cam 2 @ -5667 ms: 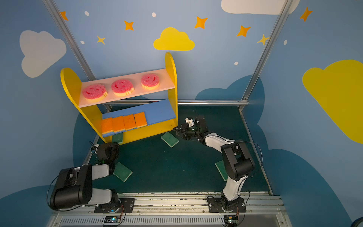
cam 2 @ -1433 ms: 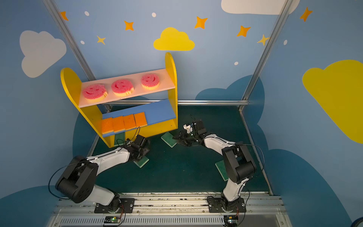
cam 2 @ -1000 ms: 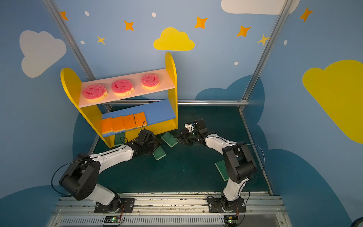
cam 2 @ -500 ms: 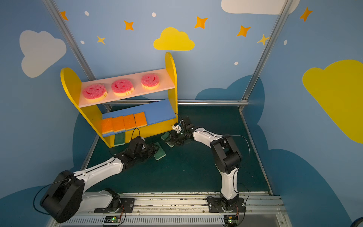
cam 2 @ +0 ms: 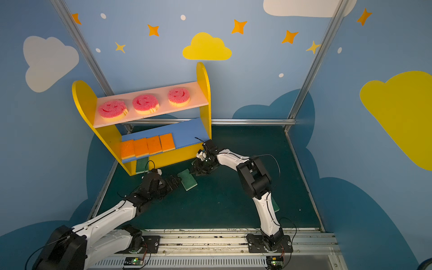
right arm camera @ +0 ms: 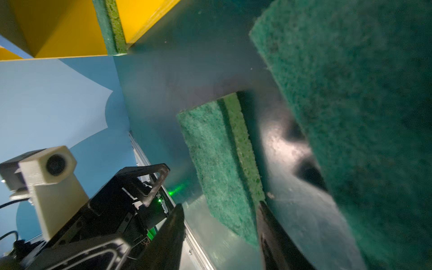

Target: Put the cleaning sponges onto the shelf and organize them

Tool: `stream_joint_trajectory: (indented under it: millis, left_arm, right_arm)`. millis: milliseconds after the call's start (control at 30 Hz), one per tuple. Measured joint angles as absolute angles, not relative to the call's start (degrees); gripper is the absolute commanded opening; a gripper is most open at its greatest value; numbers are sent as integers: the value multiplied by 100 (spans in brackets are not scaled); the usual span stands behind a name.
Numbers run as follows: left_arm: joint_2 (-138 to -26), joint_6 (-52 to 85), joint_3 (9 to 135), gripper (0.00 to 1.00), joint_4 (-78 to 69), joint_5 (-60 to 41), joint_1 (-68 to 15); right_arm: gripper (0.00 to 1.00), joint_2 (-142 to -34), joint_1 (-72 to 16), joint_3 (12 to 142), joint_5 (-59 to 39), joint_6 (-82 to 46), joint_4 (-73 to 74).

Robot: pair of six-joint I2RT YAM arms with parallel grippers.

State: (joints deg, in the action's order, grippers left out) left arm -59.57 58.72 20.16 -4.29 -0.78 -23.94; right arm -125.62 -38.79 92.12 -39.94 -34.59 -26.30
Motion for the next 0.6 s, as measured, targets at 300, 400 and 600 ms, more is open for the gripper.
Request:
stream_joint_trajectory:
  millis: [300,400,600]
  left_arm:
    - [-5258,6587,1315,100,-604,274,-2053]
    - [-4943,6914,1162,100,-493,401,-1894]
    - [-4169,7299,845,100,-266,550,-1761]
  right_arm:
    - [46,-12978,-3990,9577,-3876,-3398,-2952]
    - [42,-13041,-4075,9642,-3865,-3411,-3000]
    - [25,-13111,-4139,9664,-3879,-3544,-2982]
